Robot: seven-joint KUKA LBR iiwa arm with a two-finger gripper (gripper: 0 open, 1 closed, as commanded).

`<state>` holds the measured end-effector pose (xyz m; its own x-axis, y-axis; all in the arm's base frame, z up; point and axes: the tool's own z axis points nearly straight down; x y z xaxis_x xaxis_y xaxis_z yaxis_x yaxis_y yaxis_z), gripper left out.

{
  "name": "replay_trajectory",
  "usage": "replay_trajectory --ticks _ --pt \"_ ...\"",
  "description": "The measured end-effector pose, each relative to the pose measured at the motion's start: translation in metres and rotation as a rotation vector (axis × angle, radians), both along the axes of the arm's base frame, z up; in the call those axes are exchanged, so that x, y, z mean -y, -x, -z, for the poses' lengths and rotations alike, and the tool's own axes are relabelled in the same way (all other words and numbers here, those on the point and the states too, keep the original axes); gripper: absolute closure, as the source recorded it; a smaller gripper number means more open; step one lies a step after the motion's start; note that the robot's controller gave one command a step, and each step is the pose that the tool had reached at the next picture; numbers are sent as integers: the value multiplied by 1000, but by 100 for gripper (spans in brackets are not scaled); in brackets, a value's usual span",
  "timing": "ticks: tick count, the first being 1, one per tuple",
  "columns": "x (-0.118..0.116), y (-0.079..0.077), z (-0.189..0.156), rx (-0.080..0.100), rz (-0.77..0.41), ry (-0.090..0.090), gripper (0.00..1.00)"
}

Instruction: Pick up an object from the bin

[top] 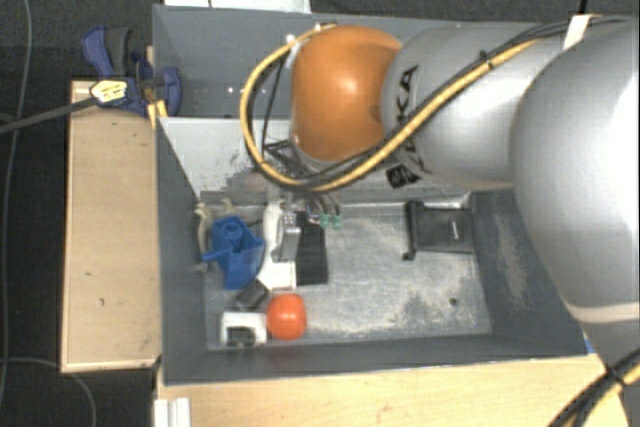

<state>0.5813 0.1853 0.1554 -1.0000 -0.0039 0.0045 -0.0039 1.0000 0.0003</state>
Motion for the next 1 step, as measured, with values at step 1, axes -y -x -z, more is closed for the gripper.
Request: replay_trajectory --ticks 1 --pt "1 -2 -5 7 4 -1 0"
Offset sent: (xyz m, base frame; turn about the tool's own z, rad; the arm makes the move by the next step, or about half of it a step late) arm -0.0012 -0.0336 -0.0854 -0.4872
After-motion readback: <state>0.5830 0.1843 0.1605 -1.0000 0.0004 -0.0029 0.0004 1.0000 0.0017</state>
